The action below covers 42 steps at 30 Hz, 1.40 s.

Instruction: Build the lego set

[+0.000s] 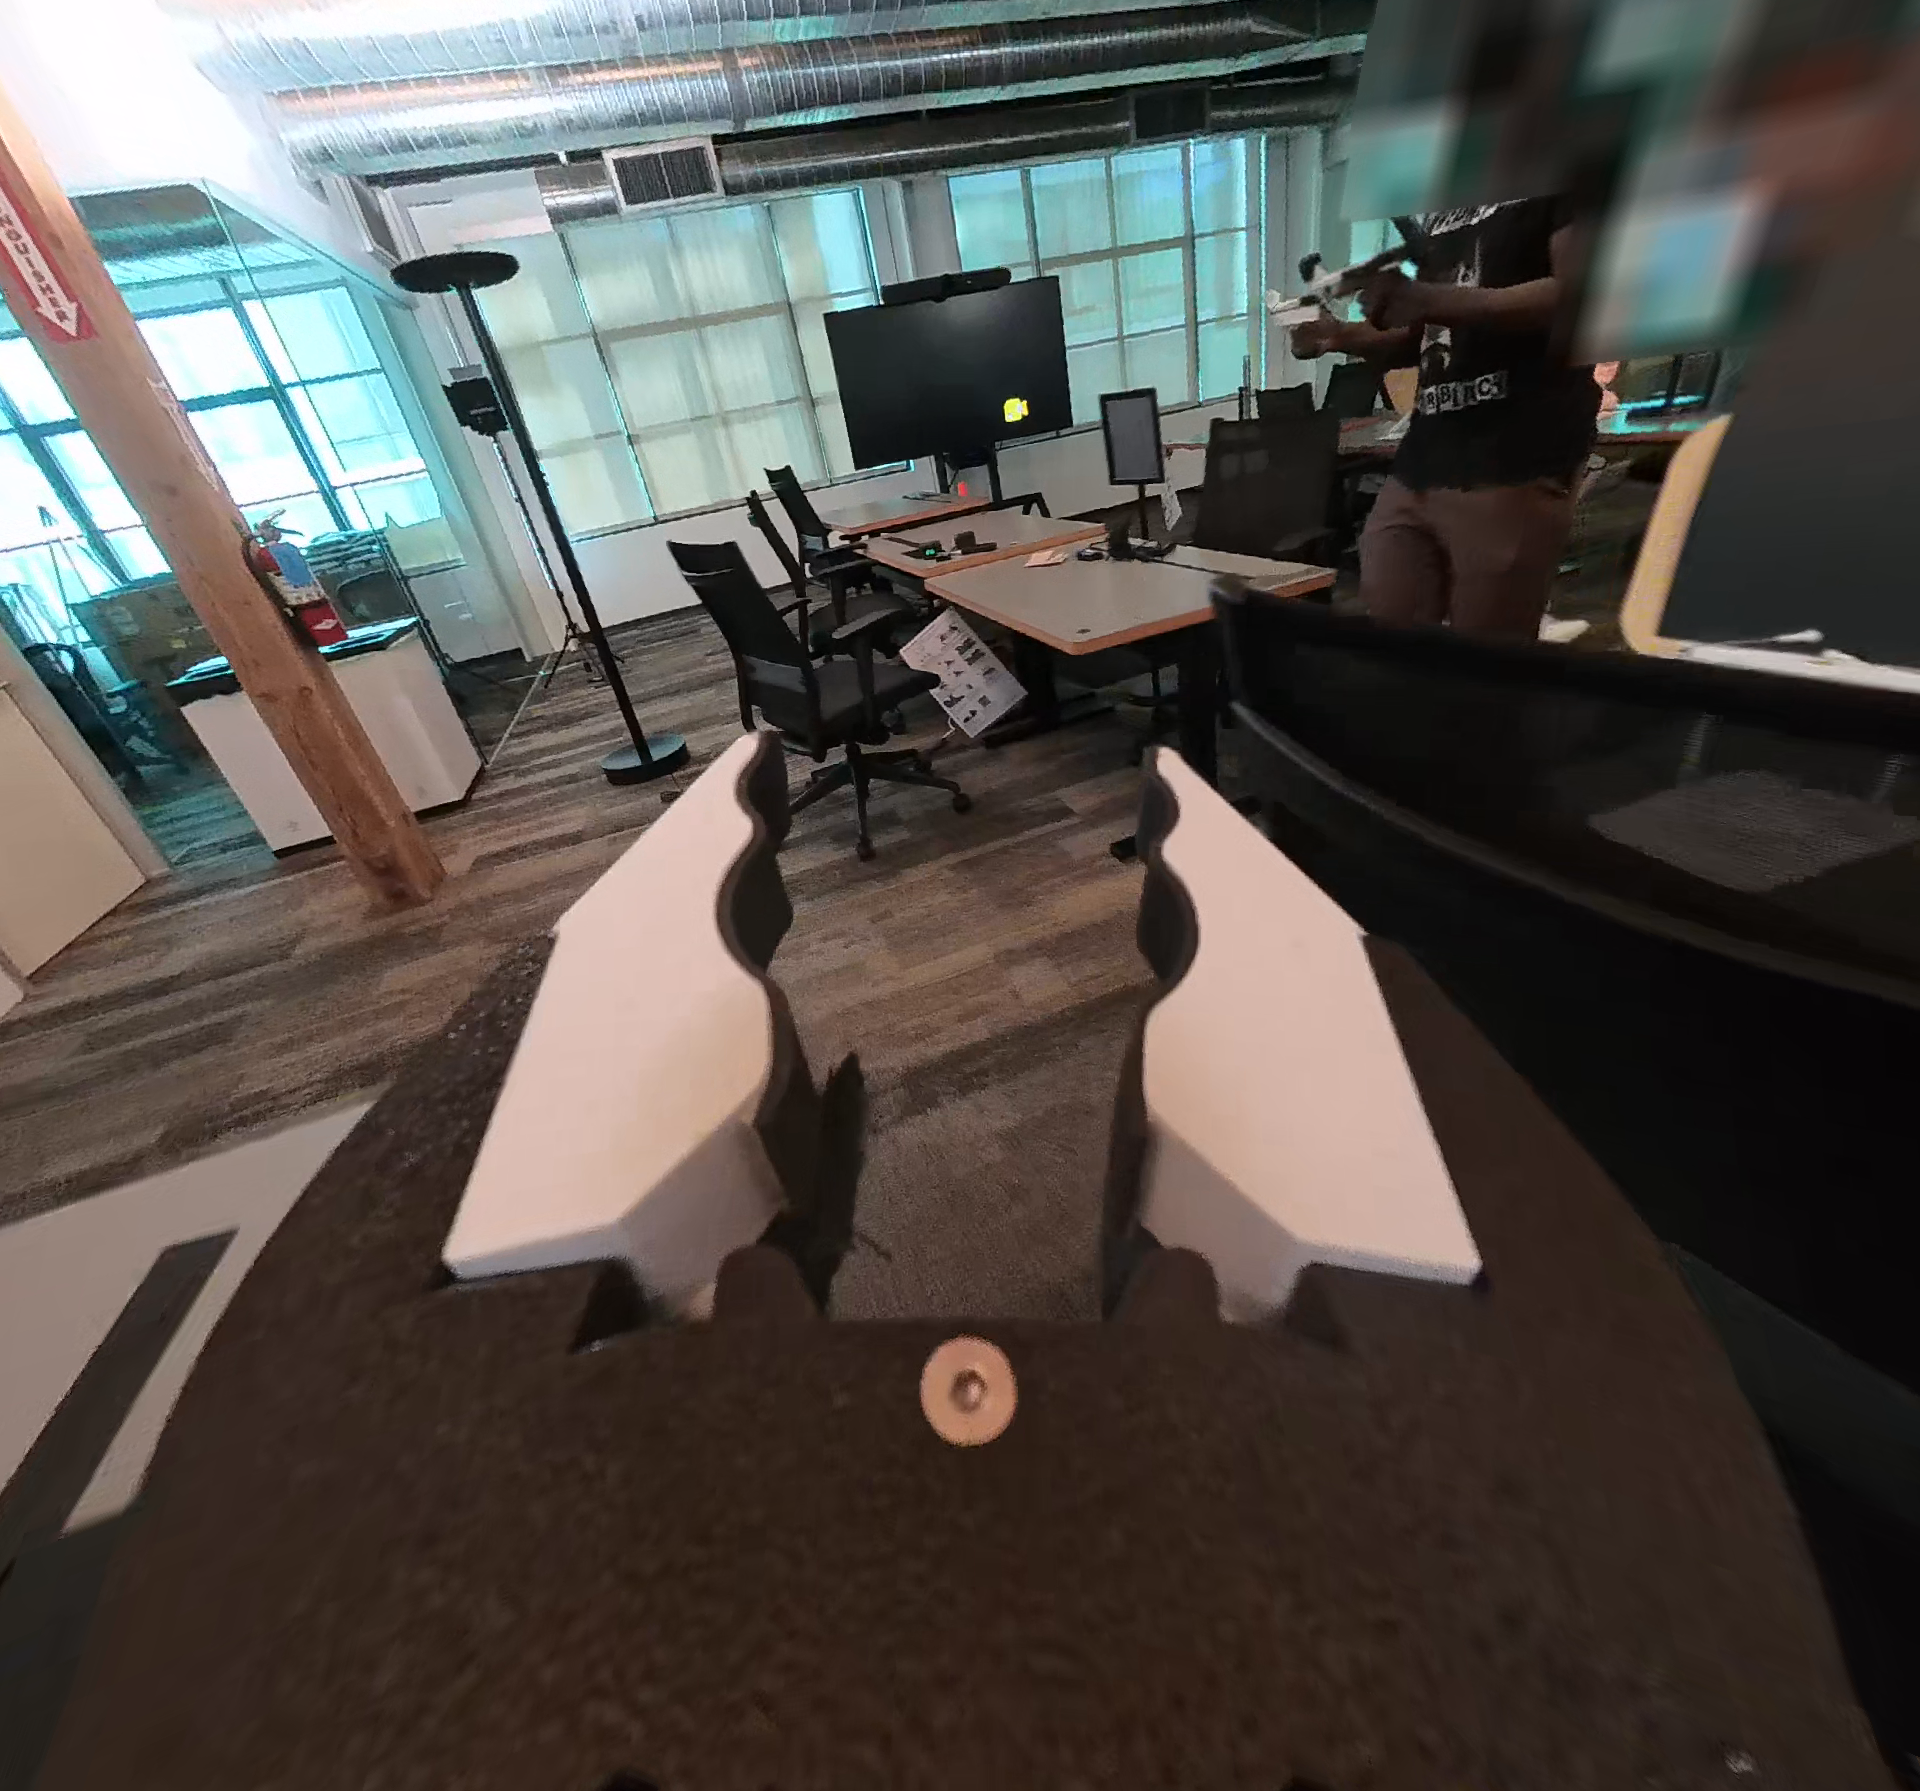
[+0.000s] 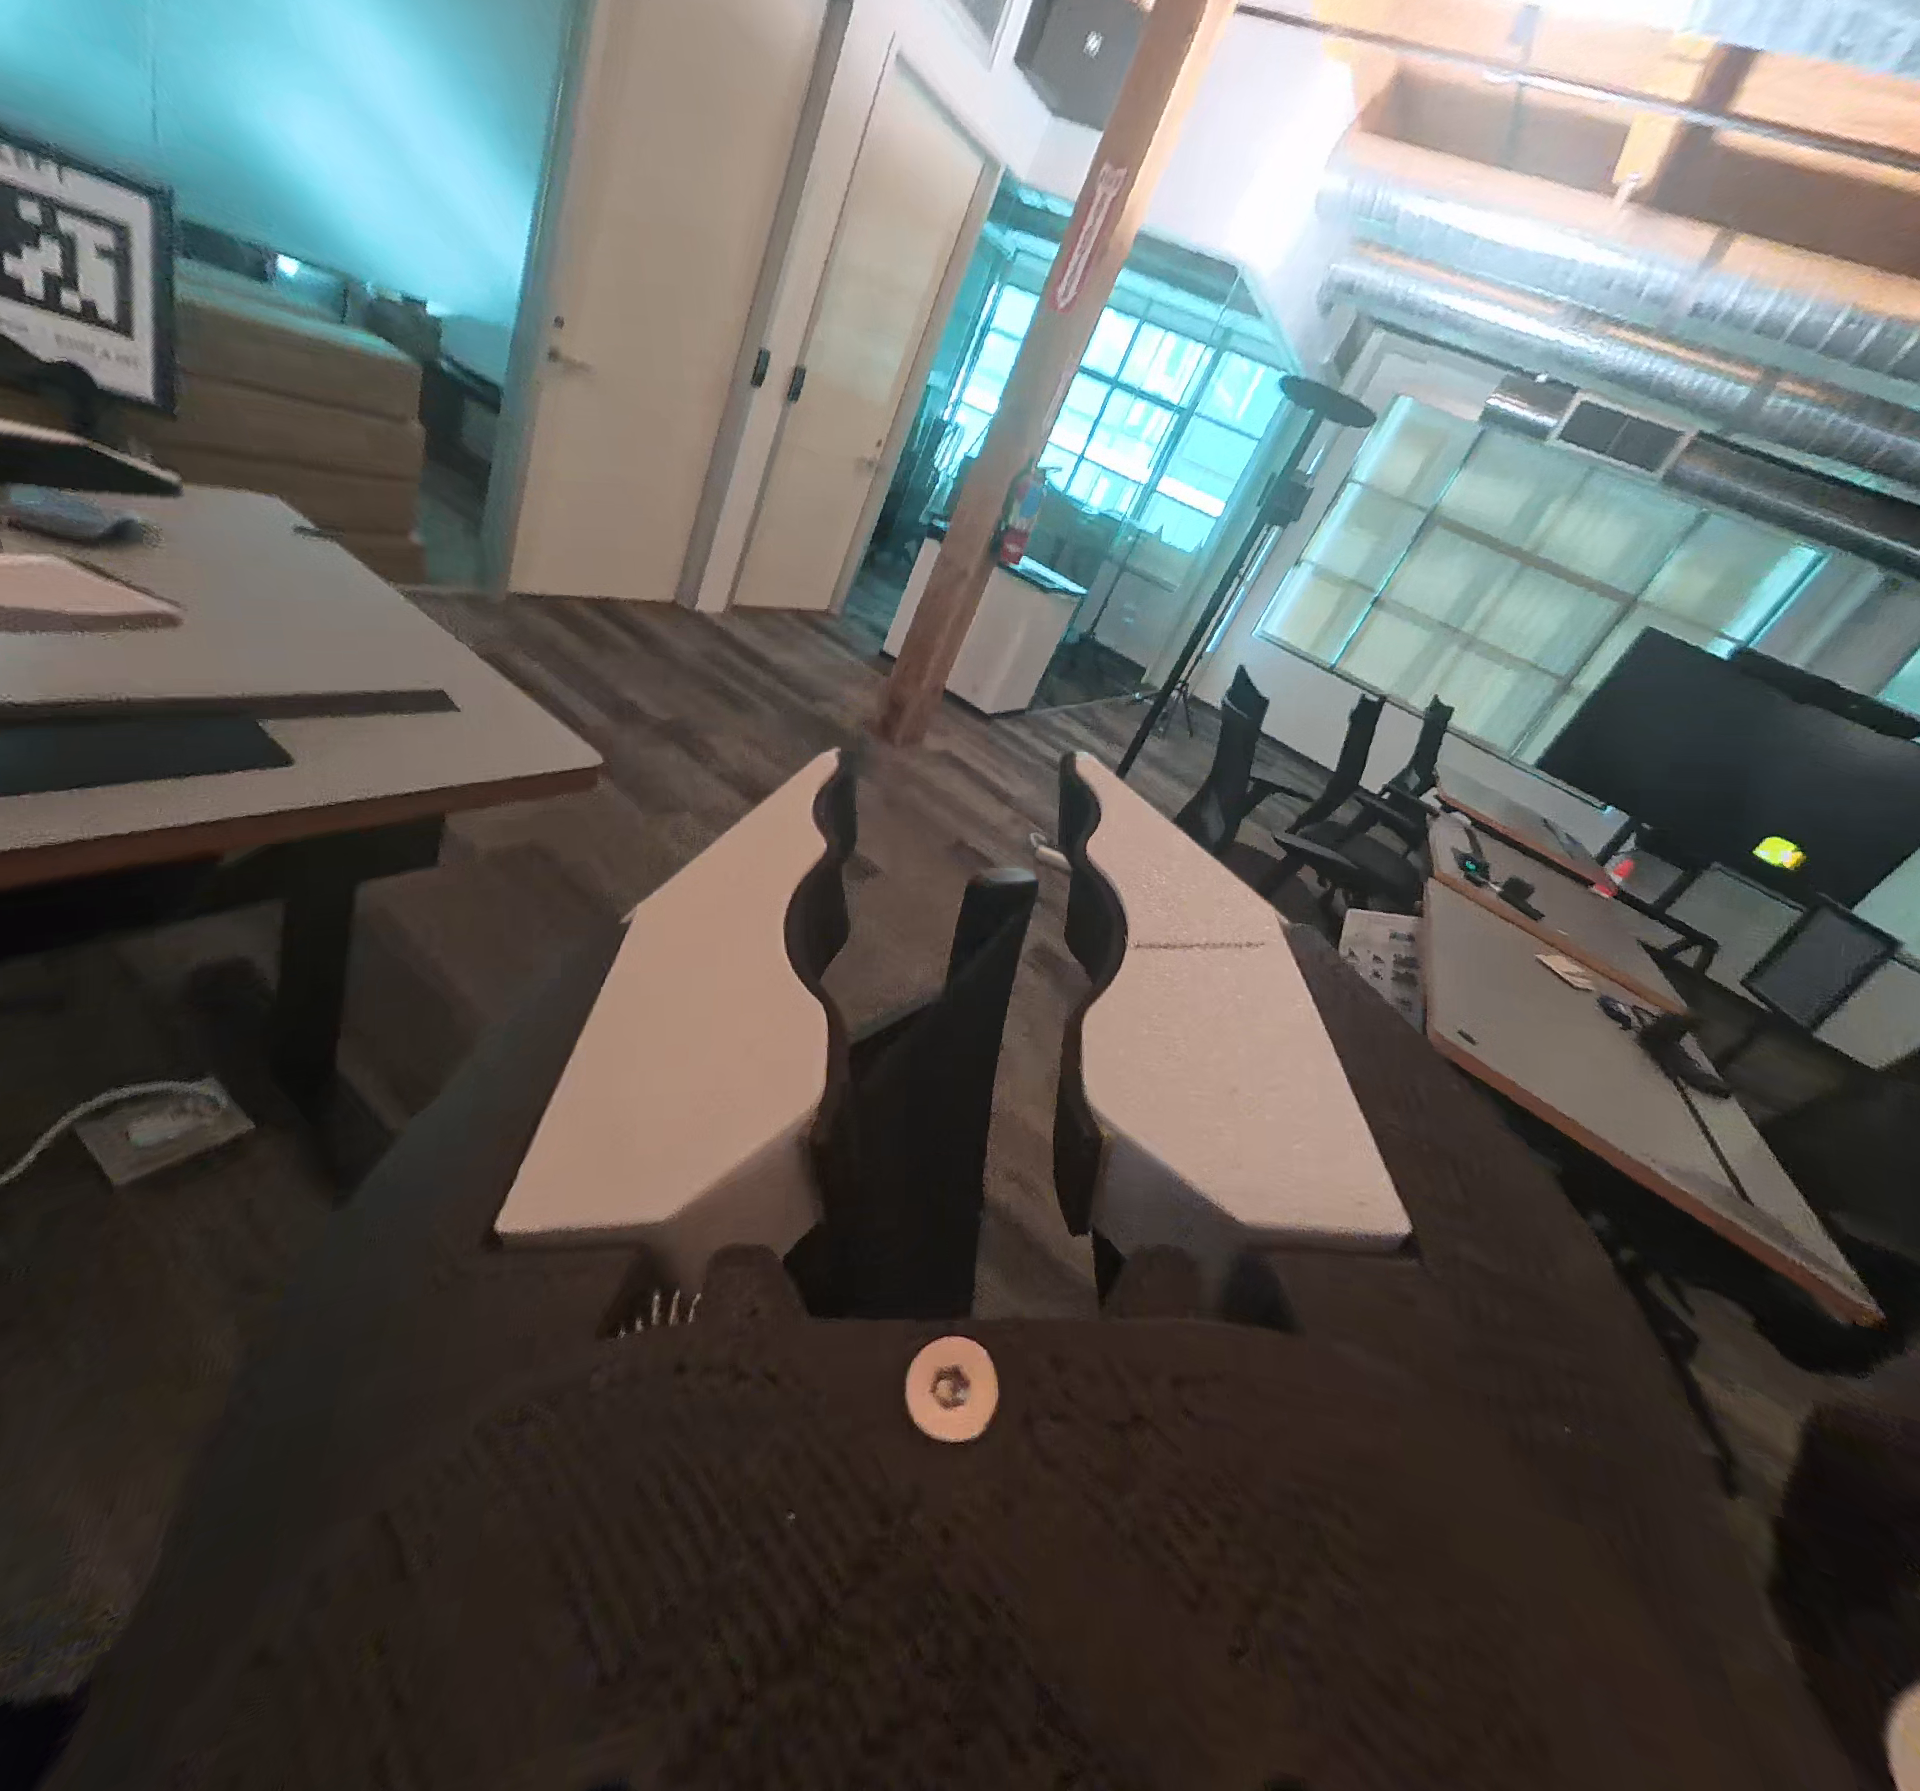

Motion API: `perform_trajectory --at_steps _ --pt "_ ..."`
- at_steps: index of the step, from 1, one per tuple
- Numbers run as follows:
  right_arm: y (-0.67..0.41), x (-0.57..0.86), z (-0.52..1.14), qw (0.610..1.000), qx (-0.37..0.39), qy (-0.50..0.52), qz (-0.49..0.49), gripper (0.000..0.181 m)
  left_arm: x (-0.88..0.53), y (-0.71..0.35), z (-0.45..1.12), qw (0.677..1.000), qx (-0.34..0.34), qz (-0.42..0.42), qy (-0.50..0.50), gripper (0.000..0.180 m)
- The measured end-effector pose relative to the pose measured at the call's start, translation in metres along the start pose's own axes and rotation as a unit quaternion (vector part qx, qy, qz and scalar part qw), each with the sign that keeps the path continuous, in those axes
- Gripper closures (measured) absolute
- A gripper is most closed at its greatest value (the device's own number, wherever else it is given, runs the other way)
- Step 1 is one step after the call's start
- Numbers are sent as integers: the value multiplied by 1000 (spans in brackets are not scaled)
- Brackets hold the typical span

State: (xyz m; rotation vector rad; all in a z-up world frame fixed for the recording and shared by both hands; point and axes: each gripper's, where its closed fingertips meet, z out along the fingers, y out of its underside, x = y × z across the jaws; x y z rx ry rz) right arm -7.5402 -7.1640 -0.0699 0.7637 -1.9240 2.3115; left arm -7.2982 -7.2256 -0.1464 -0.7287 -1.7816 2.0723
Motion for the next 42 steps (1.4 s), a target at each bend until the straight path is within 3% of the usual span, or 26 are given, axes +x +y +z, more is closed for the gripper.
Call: perform_trajectory --at_steps 4,11,20,27,35,42 --pt "0 7 70 998 -23 -4 -59 144 -66 -4 66 999 44 23 11 115" --pt "4 14 197 989 -64 -7 -132 146 -136 -1 167 995 56 20 82 112" --pt "46 52 303 987 -99 18 -124 153 -137 18 286 985 78 36 148 132" --pt "106 134 364 979 -126 60 -151 156 -111 47 427 968 109 62 216 138" --pt "191 250 430 969 -185 84 -141 157 -47 54 595 939 125 49 318 134" --pt "249 331 504 968 -170 125 -138 157 -18 86 728 927 112 70 350 135"
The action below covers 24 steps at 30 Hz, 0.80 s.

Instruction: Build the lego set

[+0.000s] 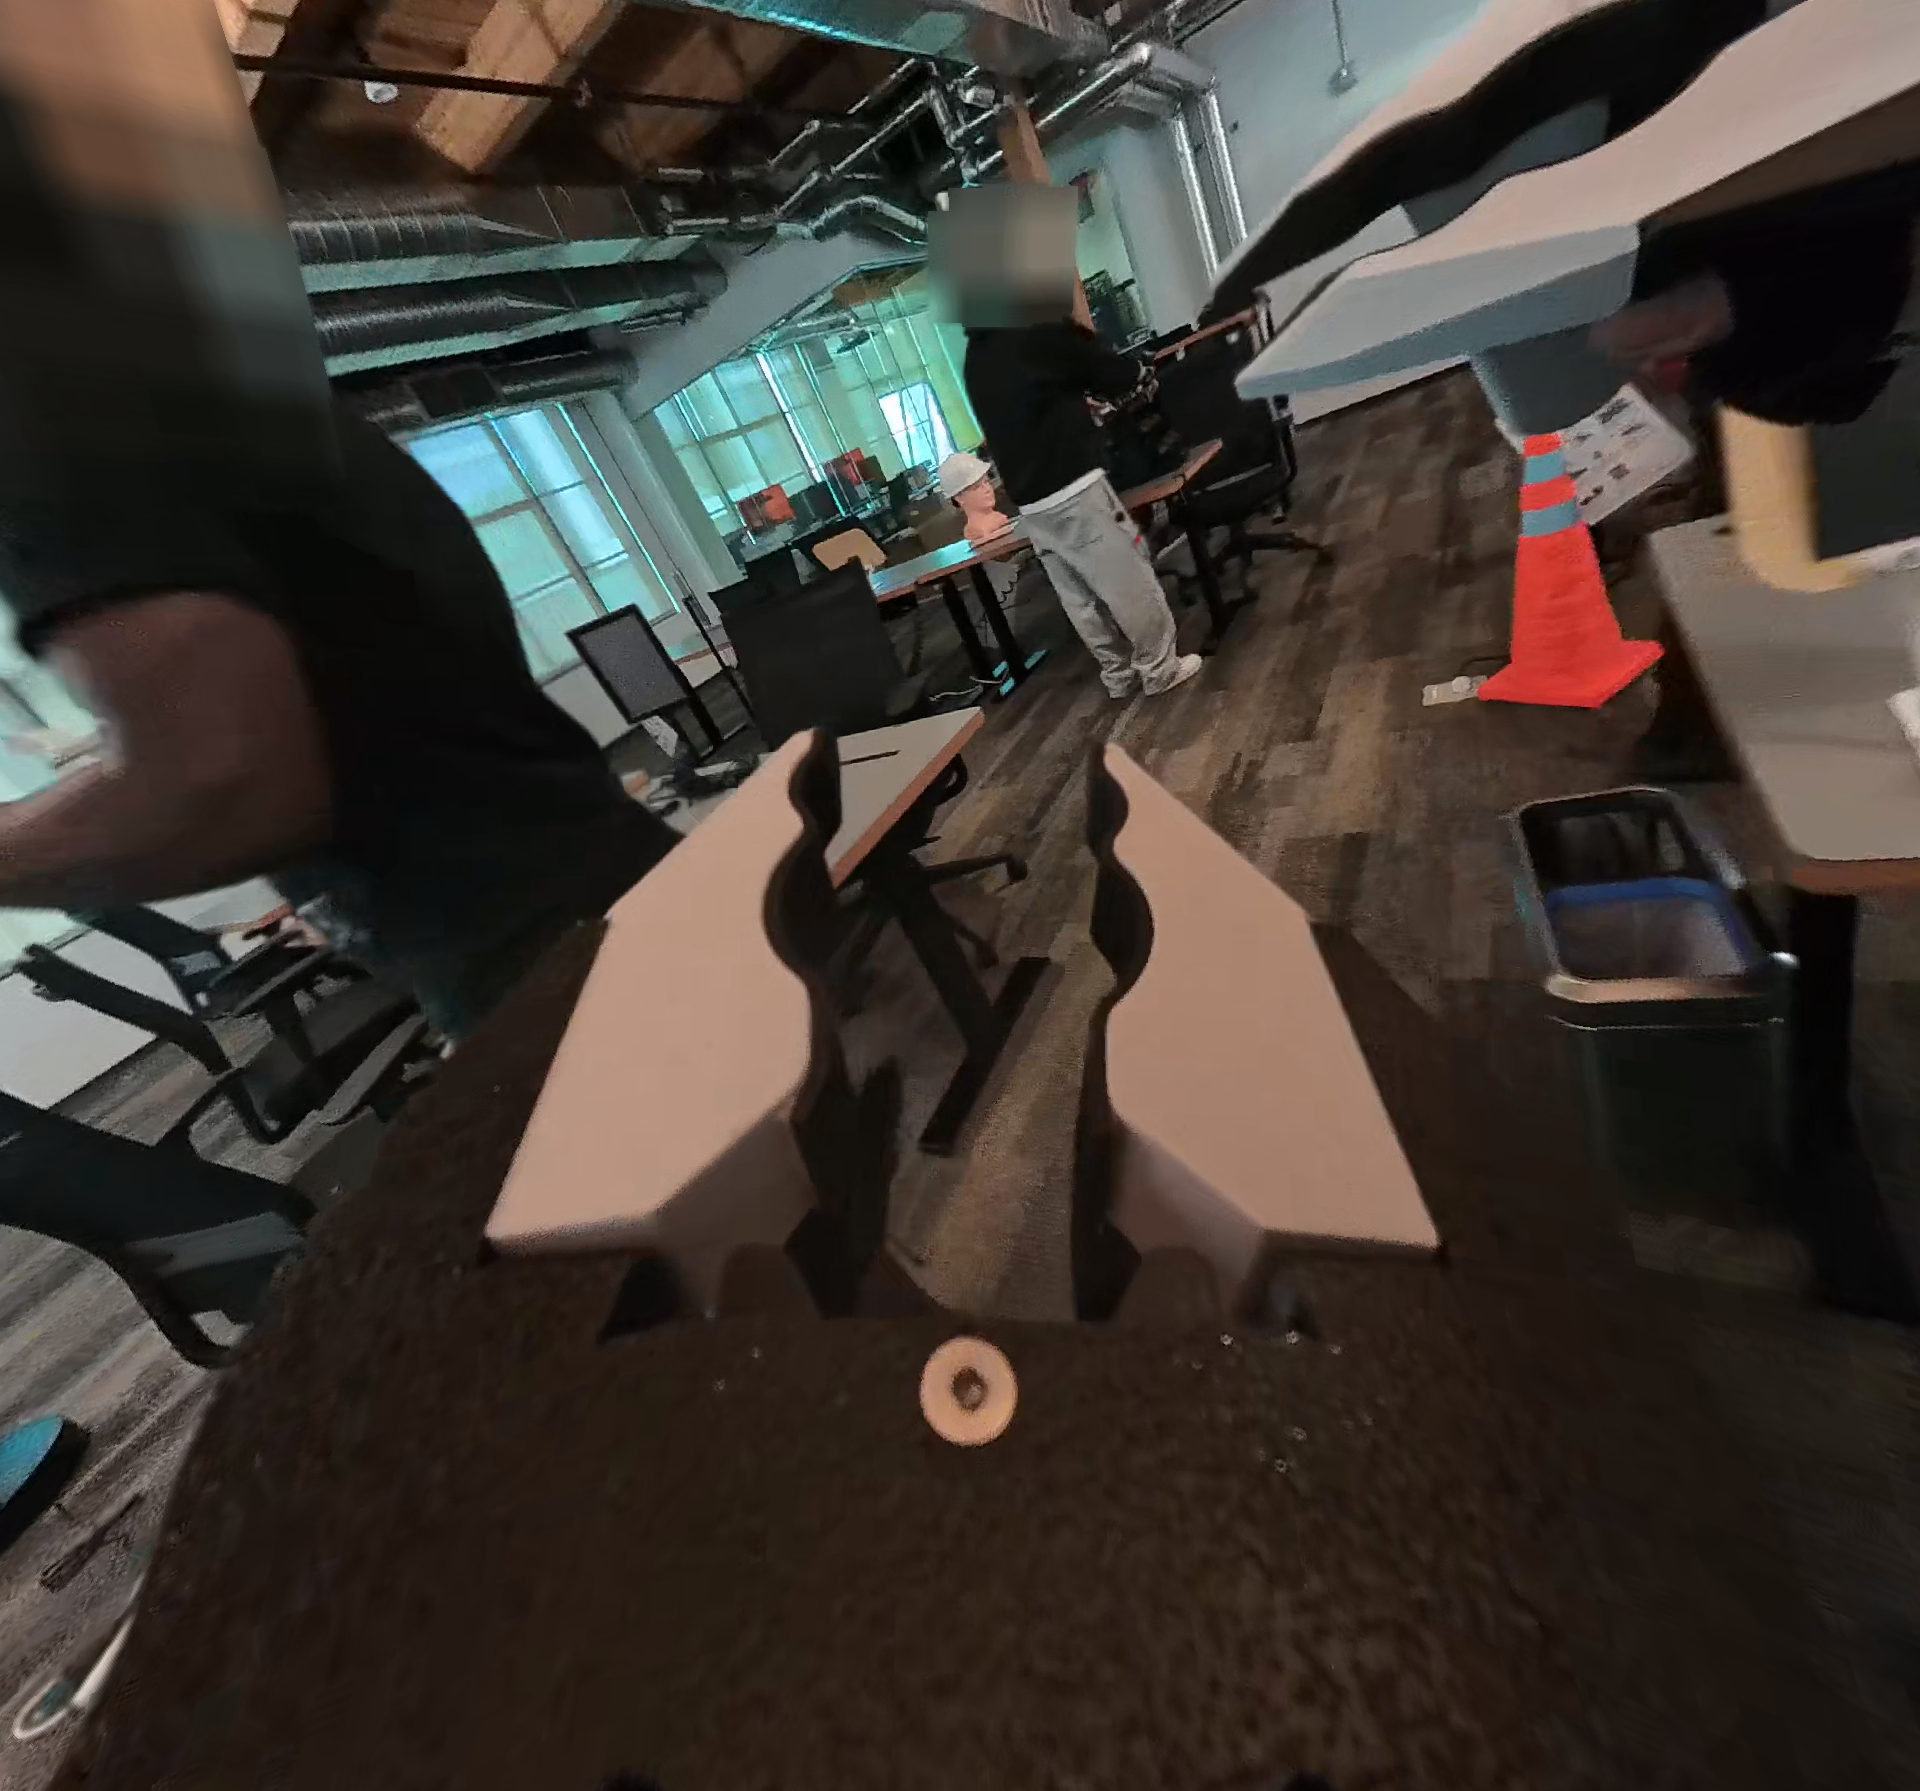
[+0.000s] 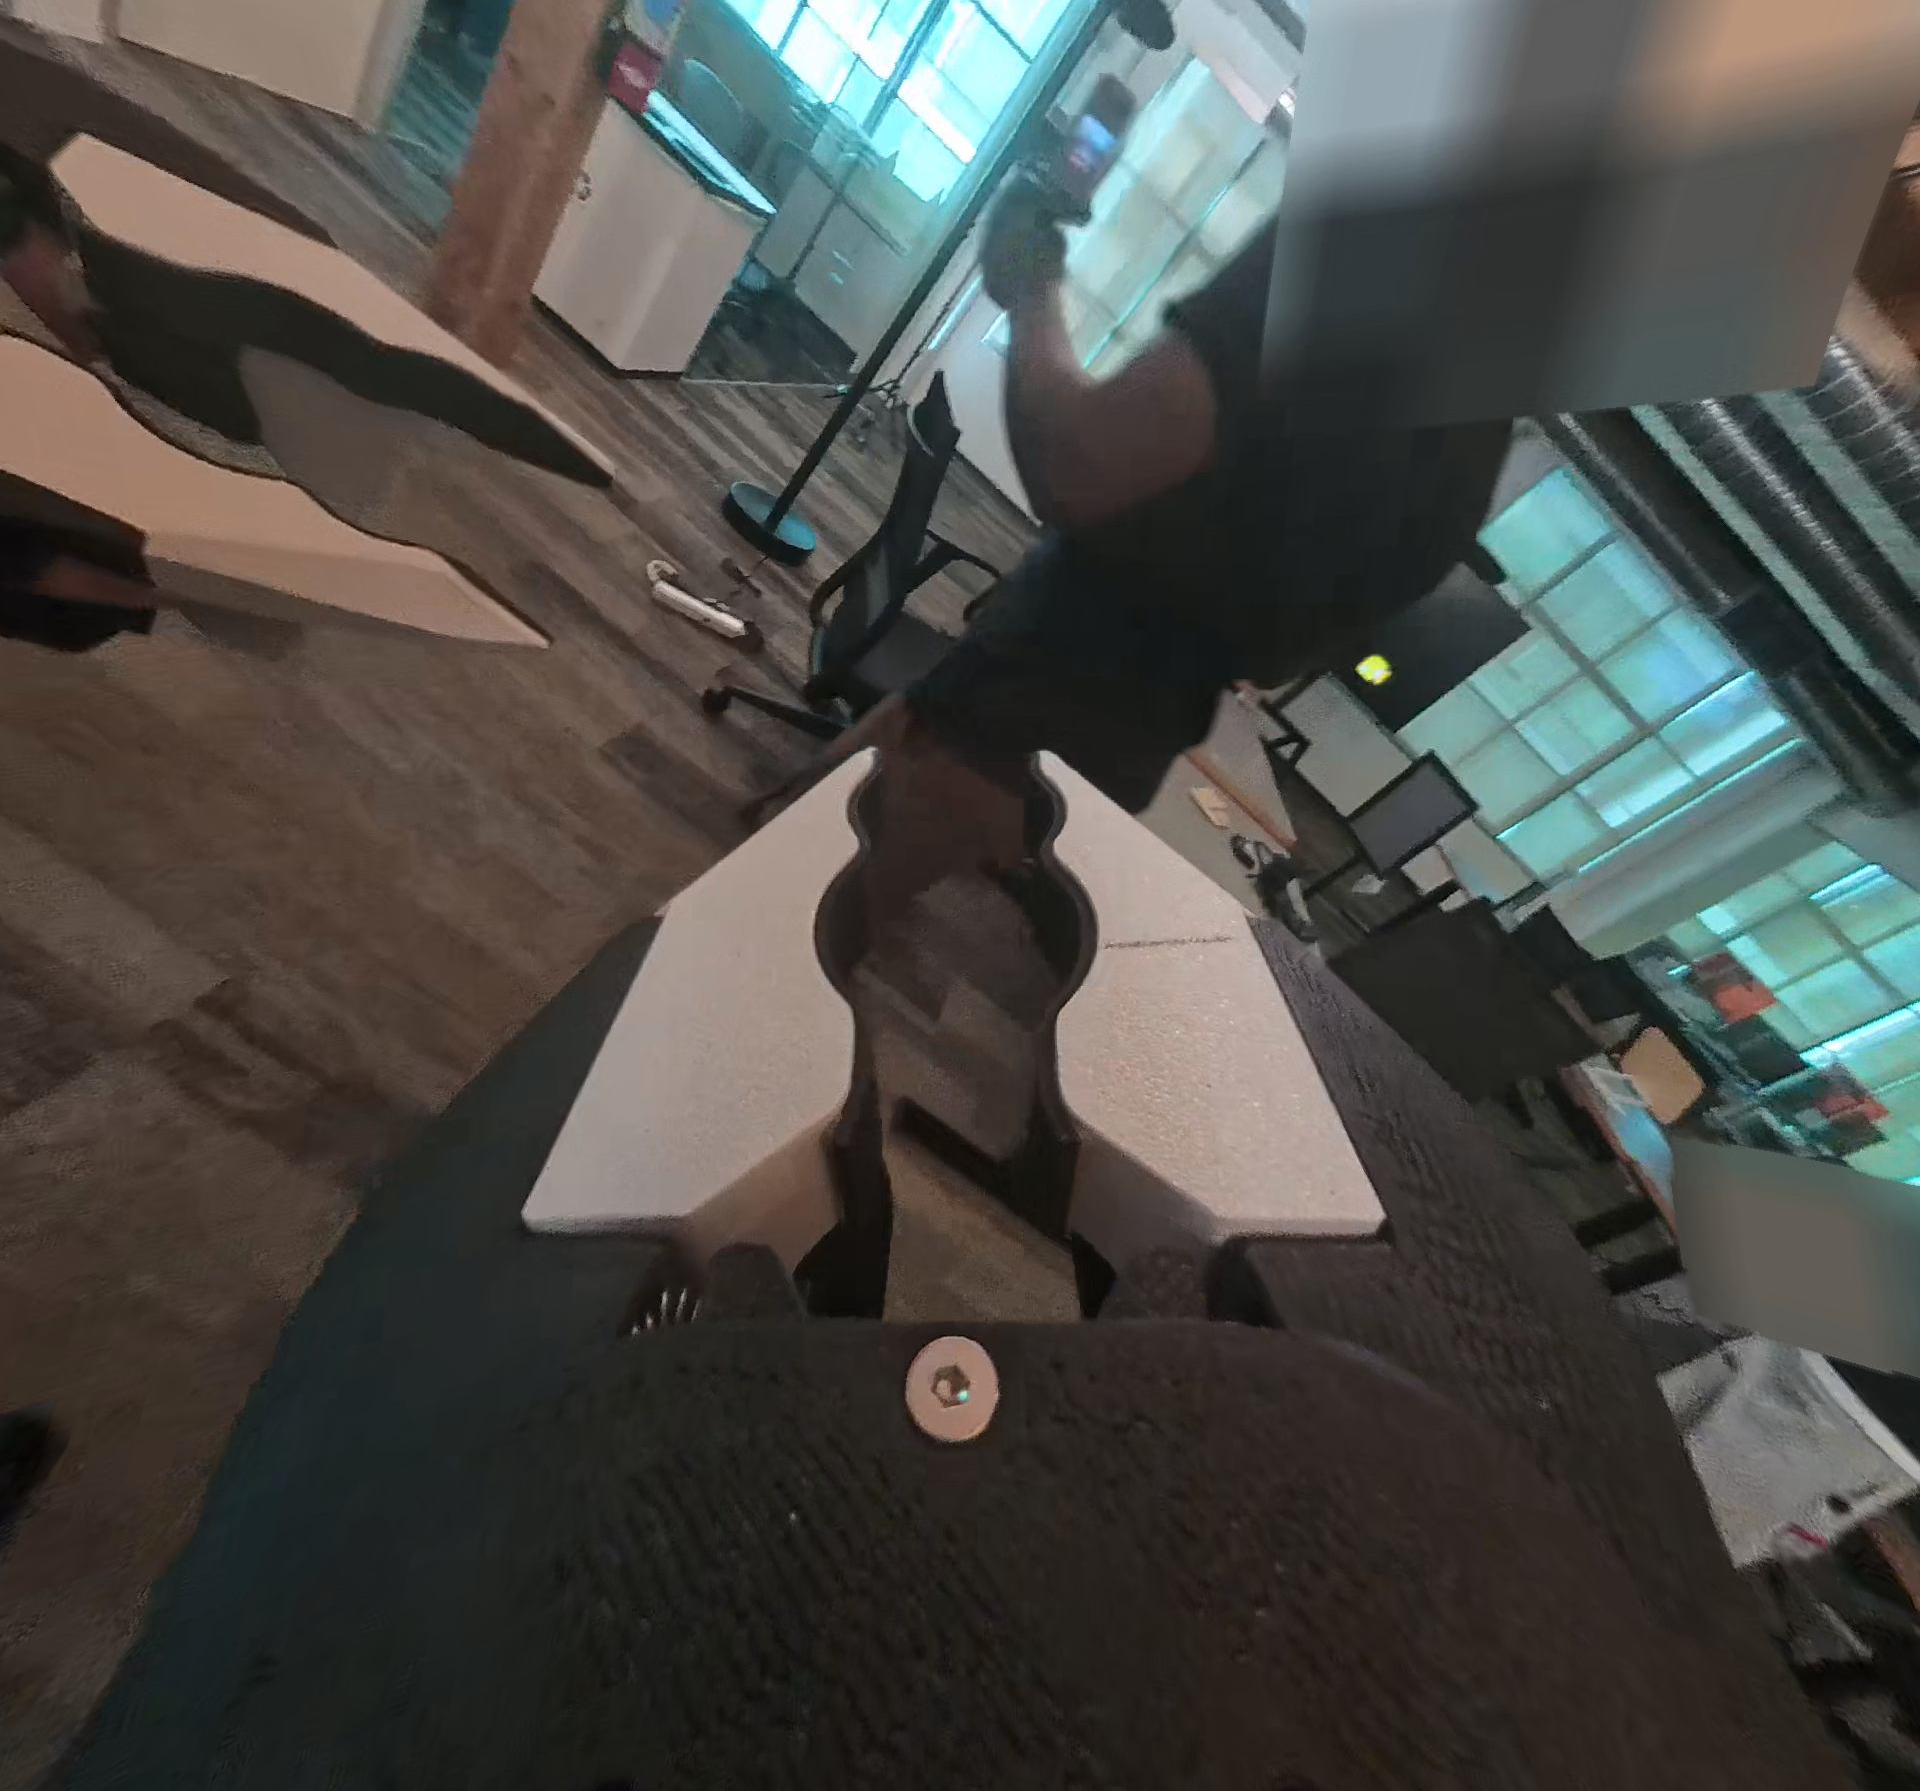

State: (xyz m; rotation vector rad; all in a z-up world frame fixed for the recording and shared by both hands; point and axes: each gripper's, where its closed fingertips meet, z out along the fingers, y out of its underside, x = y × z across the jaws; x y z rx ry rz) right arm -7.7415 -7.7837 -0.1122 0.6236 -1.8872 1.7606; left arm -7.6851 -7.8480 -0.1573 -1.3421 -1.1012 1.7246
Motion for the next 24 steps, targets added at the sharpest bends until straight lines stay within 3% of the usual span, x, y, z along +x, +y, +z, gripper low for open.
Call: perform_trajectory --at_steps 8,20,24 --pt "52 61 185 996 38 52 55 156 -143 101 112 999 -28 24 -30 134" --pt "185 201 413 979 -15 125 157 153 -332 211 295 996 -68 -7 -59 132" --pt "237 245 489 971 -4 109 211 146 -395 256 371 995 -49 -24 -80 133"
